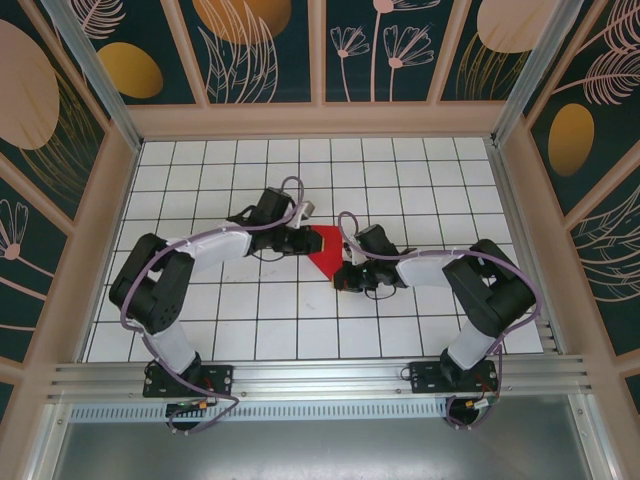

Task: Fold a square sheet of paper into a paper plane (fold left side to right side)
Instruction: Third fold the triangle at the center of the table.

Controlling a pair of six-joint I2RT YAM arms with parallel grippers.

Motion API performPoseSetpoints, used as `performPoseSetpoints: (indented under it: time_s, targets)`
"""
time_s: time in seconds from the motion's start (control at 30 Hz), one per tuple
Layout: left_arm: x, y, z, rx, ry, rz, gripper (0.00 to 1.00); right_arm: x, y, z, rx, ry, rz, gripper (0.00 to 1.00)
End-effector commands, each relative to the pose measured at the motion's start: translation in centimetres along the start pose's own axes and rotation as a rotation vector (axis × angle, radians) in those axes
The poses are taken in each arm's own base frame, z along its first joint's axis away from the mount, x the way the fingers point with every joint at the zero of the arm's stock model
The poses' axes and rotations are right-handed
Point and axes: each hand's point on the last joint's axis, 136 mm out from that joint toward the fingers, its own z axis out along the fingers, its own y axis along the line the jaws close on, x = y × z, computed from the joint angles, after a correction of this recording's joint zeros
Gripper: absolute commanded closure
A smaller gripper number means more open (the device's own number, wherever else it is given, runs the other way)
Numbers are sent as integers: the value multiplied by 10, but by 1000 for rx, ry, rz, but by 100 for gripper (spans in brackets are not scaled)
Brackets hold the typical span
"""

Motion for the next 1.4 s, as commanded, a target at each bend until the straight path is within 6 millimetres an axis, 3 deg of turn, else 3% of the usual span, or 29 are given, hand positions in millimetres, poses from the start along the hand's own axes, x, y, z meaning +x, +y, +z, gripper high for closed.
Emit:
performPoseSetpoints:
  time_s: [0.0, 0.23, 0.33, 0.53, 0.73, 0.83, 1.07, 1.37]
  targets:
    - [10, 17, 17, -11, 37, -61, 80, 47, -61, 2, 217, 145, 122, 100]
    - [17, 35, 43, -56, 102, -57, 81, 44, -59, 2, 218, 140, 121, 100]
    - [19, 53, 51, -113, 113, -72, 81, 44, -58, 1, 214, 139, 125, 100]
    - [31, 85, 56, -231, 129, -97, 83, 59, -60, -8, 226, 172, 141, 100]
    - [37, 93, 58, -257, 142, -102, 83, 65, -53, -29, 224, 160, 138, 100]
    - [37, 92, 57, -251, 141, -103, 84, 50, -38, -39, 206, 115, 114, 100]
    - [33, 87, 55, -241, 126, -101, 84, -5, 19, -52, 60, -27, 60, 100]
    - [35, 86, 55, -232, 124, -105, 84, -38, 10, -11, 139, -48, 93, 100]
